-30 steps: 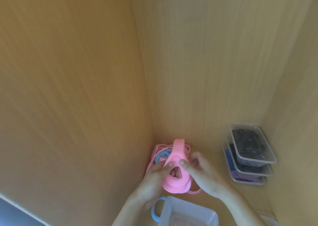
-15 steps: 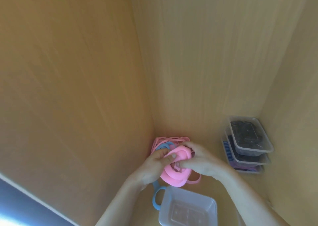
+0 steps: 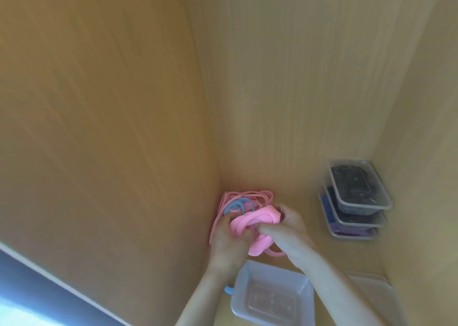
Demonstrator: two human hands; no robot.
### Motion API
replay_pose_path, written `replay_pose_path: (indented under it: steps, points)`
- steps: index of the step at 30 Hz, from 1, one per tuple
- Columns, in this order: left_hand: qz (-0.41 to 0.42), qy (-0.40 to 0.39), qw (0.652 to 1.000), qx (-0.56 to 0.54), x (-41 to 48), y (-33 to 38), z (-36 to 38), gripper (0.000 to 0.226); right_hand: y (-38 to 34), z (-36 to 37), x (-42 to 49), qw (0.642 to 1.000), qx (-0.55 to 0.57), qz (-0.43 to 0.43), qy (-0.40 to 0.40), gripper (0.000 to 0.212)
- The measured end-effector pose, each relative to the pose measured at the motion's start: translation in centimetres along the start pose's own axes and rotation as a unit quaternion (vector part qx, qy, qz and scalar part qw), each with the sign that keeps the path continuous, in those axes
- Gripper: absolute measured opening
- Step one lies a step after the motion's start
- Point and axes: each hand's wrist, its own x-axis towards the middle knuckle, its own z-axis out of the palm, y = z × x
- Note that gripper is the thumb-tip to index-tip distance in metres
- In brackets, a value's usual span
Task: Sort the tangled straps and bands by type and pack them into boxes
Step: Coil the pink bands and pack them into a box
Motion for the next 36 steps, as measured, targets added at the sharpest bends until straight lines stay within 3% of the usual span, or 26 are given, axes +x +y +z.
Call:
replay_pose_path:
  steps: [5, 10, 17, 21, 27, 33, 36]
  points:
    - [-0.014, -0.037, 0.999, 0.013, -0.4, -0.3, -0.2, 0.02, 0.7, -0.2, -0.2, 0.998, 0.066, 0.017, -0.012, 0.038]
    - [-0.021, -0.052, 0.997, -0.047, -0.2, -0.4, -1.4, 0.034, 1.1, -0.8, -0.2, 0.981, 0.16, 0.048, -0.096, 0.047]
    - [0.006, -0.127, 0.983, -0.133, -0.3, -0.9, -2.9, 0.046, 2.0, -1.6, -0.4, 0.981, 0.125, -0.001, -0.152, 0.054]
    - [-0.004, -0.156, 0.978, -0.142, -0.3, -1.6, -3.0, 0.039, 2.1, -1.7, -0.9, 0.98, 0.129, -0.011, -0.149, 0.052]
    - [0.01, -0.154, 0.984, -0.089, -0.4, -2.1, -3.0, 0.029, 2.6, -2.4, -1.2, 0.978, 0.147, 0.003, -0.15, 0.034]
    - [0.022, -0.134, 0.99, -0.049, 0.2, -2.1, -3.1, 0.024, 2.0, -2.5, -1.3, 0.983, 0.11, 0.012, -0.148, 0.051]
    - [0.025, -0.136, 0.99, -0.03, 0.7, -1.9, -3.3, 0.025, 1.4, -2.4, -1.3, 0.981, 0.101, 0.028, -0.164, 0.047]
